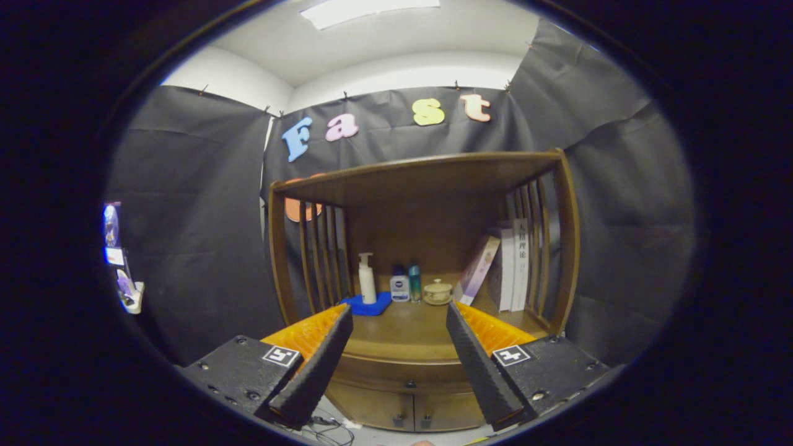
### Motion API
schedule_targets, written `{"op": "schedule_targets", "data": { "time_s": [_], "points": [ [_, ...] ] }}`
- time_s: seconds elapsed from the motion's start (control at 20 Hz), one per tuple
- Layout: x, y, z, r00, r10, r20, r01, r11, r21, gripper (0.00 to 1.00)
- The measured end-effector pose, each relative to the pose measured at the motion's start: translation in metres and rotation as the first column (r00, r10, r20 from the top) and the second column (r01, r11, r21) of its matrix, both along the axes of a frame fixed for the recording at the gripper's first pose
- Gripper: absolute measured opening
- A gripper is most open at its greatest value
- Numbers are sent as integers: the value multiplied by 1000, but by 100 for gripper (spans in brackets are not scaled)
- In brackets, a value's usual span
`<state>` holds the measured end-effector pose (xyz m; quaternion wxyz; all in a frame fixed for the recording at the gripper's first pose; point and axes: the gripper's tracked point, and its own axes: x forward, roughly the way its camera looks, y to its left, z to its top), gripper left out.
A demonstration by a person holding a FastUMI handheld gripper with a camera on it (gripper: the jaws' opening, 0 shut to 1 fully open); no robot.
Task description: Pull open the drawer, take out the items inside it, and place them on the countertop above the cabinet.
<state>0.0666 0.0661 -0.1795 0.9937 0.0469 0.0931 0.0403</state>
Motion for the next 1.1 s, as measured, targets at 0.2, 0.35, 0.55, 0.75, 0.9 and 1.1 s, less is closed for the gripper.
{"op": "schedule_targets", "data": {
  "time_s": [0.2,0.35,0.55,0.75,0.9,1.1],
  "points": [
    [18,6,-58,999,-11,-39,9,999,-52,97],
    [29,12,-103,995,-9,-97,3,998,-60,96],
    [42,14,-159,985,-26,-173,19,999,-41,88],
    [56,15,-207,968,-37,-247,30,999,-33,79],
    [64,12,-233,961,-56,-272,41,997,-60,67],
    [71,7,-264,947,-88,-309,67,995,-77,58]
  ]
}}
